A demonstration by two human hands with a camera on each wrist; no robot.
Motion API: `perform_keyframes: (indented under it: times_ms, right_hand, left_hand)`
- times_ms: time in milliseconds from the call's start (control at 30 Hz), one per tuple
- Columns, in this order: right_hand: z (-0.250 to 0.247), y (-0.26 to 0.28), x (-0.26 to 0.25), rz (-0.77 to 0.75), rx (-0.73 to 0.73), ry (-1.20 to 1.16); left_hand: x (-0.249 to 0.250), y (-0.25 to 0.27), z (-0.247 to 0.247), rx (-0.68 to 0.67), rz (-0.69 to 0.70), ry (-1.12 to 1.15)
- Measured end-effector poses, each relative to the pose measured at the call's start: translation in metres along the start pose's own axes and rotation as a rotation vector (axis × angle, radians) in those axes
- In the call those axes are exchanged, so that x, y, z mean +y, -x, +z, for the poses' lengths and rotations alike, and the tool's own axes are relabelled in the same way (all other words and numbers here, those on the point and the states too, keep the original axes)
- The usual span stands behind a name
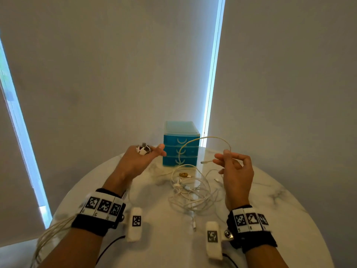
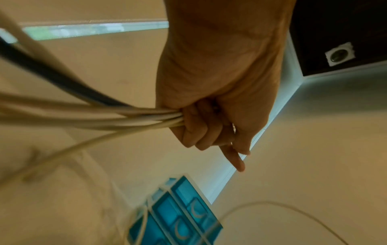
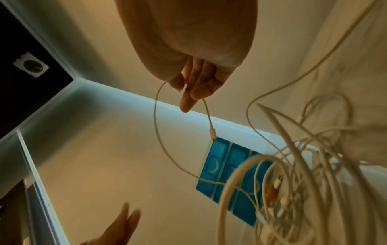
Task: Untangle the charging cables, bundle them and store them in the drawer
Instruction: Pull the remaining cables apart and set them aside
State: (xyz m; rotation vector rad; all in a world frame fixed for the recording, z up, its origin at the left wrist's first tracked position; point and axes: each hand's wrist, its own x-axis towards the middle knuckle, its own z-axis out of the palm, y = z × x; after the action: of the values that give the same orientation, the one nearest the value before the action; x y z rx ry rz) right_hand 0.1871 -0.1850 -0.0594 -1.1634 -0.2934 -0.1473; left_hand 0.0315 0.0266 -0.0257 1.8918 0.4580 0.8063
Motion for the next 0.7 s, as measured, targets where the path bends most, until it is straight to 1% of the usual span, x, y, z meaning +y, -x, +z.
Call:
perform_keyframes:
  times_ms: [67, 100, 133, 200, 233, 267, 300, 333, 367, 400, 433, 500, 533, 567, 600, 633, 700]
  right_hand:
    - [-0.006, -0.006, -0.001, -0.015, 0.089, -0.014]
    - [-0.009, -0.01, -0.001, -0.012, 0.143, -0.039]
    - [-0.011, -0.013, -0.003, -0.006, 0.198, -0.069]
    - [-0.007, -0.016, -0.008, 0.005, 0.272, -0.129]
    - [-0.001, -0.015, -0.01, 0.004, 0.286, -0.15]
    - [0.009, -0.013, -0.012, -0.002, 0.287, -0.172]
    - [0.023, -0.008, -0.013, -0.015, 0.28, -0.191]
    - [0.04, 0.0, -0.015, -0.024, 0.253, -0.201]
    - [0.06, 0.01, -0.015, -0.021, 0.183, -0.193]
    - [0.083, 0.022, -0.017, 0.006, 0.04, -0.173]
    - [0.107, 0.037, -0.021, 0.071, -0.204, -0.153]
    - [0.147, 0.069, -0.035, 0.286, -0.781, -0.109]
    - [0.158, 0.08, -0.043, 0.352, -0.973, -0.068]
    - [0.165, 0.087, -0.048, 0.363, -1.083, -0.015]
    - [0.168, 0.089, -0.051, 0.329, -1.138, 0.046]
    - [0.166, 0.089, -0.05, 0.29, -1.158, 0.093]
    - [0.154, 0.086, -0.043, 0.248, -1.155, 0.154]
  left_hand:
    - [0.012, 0.0, -0.03, 0.135, 0.041, -0.028]
    - [0.018, -0.001, -0.049, 0.239, 0.073, -0.033]
    - [0.024, -0.004, -0.071, 0.372, 0.103, -0.039]
    - [0.039, -0.007, -0.12, 0.706, 0.127, 0.001]
    - [0.048, -0.006, -0.143, 0.853, 0.131, 0.053]
    - [0.055, -0.004, -0.164, 0.96, 0.15, 0.098]
    - [0.064, -0.001, -0.18, 1.027, 0.177, 0.129]
    - [0.073, 0.003, -0.191, 1.064, 0.208, 0.154]
    - [0.079, 0.007, -0.198, 1.08, 0.244, 0.182]
    - [0.084, 0.01, -0.202, 1.082, 0.274, 0.205]
    - [0.09, 0.012, -0.205, 1.073, 0.288, 0.22]
    - [0.096, 0.017, -0.208, 1.049, 0.279, 0.207]
    - [0.097, 0.019, -0.21, 1.024, 0.267, 0.19]
    - [0.098, 0.021, -0.212, 0.988, 0.248, 0.184]
    - [0.095, 0.022, -0.215, 0.949, 0.235, 0.175]
    - [0.093, 0.025, -0.217, 0.904, 0.226, 0.157]
    - [0.082, 0.028, -0.215, 0.797, 0.182, 0.103]
